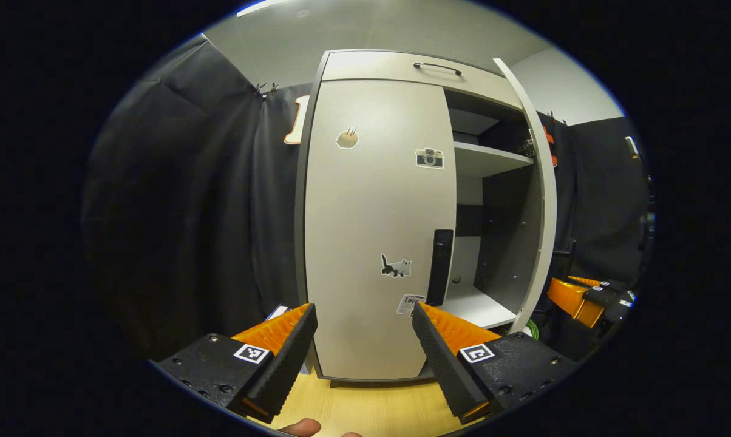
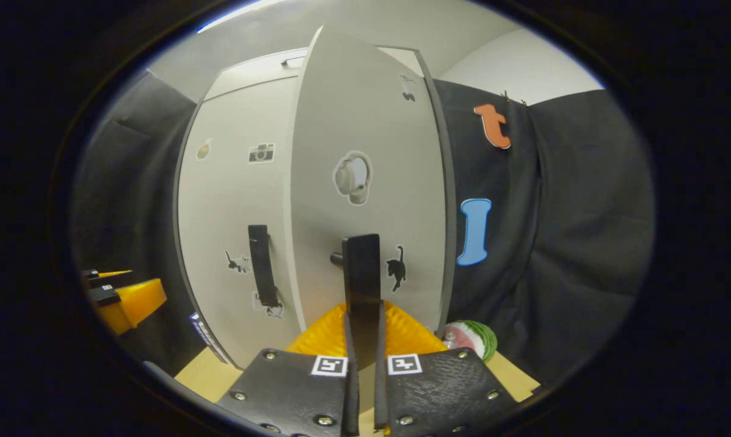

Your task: Open the right door of the double-door shoe cabinet with the right hand, and open the left door with the left hand.

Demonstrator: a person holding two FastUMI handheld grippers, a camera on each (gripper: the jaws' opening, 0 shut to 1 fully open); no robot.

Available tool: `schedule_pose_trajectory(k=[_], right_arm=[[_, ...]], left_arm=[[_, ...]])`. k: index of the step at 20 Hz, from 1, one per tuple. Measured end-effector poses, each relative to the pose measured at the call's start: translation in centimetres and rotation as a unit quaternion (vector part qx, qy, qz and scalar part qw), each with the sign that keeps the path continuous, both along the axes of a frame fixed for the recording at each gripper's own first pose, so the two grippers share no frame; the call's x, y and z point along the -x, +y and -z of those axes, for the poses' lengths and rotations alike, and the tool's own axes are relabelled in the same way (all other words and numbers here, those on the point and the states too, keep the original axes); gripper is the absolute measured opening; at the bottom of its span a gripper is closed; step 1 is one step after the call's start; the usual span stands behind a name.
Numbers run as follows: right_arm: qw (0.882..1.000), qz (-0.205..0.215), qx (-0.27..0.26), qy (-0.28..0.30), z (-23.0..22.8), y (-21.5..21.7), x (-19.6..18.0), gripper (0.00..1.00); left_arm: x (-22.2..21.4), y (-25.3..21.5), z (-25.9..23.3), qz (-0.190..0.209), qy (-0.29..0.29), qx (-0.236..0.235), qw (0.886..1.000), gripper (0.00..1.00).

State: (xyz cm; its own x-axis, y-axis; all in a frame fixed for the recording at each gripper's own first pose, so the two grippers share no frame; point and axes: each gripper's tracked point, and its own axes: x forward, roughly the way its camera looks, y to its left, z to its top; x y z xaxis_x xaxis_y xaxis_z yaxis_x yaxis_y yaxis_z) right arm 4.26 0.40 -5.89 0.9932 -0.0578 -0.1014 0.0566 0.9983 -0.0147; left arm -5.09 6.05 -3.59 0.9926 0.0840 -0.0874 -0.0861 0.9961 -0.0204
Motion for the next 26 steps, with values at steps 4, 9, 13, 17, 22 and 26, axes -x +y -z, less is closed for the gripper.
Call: schedule_pose_trajectory(k=[4, 9, 13, 17, 22, 26], right_arm=[[1.0, 0.017, 0.003, -0.003, -0.1, -1.0, 0.4, 0.1], [0.999, 0.039, -0.001, -0.007, -0.3, -2.3, 0.9, 0.09], [0.998, 0.057, -0.009, -0.006, -0.2, -3.3, 1.1, 0.09], [0.998, 0.068, -0.014, -0.006, -0.2, -3.7, 1.4, 0.08], [0.994, 0.108, 0.007, -0.016, -0.4, -7.2, 1.9, 0.08], [0.992, 0.129, 0.008, -0.009, -0.2, -11.1, 2.5, 0.08]], left_arm=[[0.1, -0.8, 0.3, 0.007, 0.002, 0.004, 1.0, 0.98], [0.2, -3.0, 0.8, 0.028, 0.009, 0.002, 1.0, 0.98], [0.1, -4.9, 0.9, 0.044, 0.01, -0.001, 0.999, 0.98], [-0.3, -6.4, 1.1, 0.058, 0.013, 0.0, 0.998, 0.98], [-0.8, -7.4, 1.2, 0.063, 0.013, 0.004, 0.998, 0.98], [-1.6, -9.3, 1.5, 0.075, 0.019, 0.013, 0.997, 0.98]])
